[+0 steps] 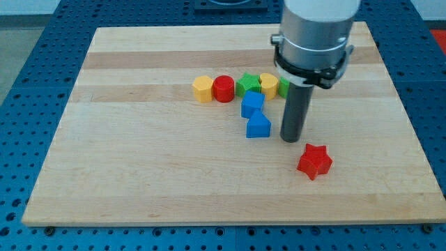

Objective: Move the red star into the bottom of the blue triangle

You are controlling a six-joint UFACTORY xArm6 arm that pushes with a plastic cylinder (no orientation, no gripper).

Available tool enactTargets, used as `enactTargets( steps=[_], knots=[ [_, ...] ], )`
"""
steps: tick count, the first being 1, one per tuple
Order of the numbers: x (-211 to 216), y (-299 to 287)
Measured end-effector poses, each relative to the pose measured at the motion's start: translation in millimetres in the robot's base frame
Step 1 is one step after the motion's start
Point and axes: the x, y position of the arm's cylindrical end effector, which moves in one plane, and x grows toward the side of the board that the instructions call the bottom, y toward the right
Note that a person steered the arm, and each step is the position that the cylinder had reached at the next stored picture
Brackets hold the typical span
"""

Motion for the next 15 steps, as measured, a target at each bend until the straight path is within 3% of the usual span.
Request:
enactTargets(
  steps=[2, 3, 4, 8, 15],
  knots=[
    [5.0, 66.5],
    [27.9, 86.8],
    [61.7, 83.7],
    [63.4, -11.2],
    [48.2, -45.6]
  ],
)
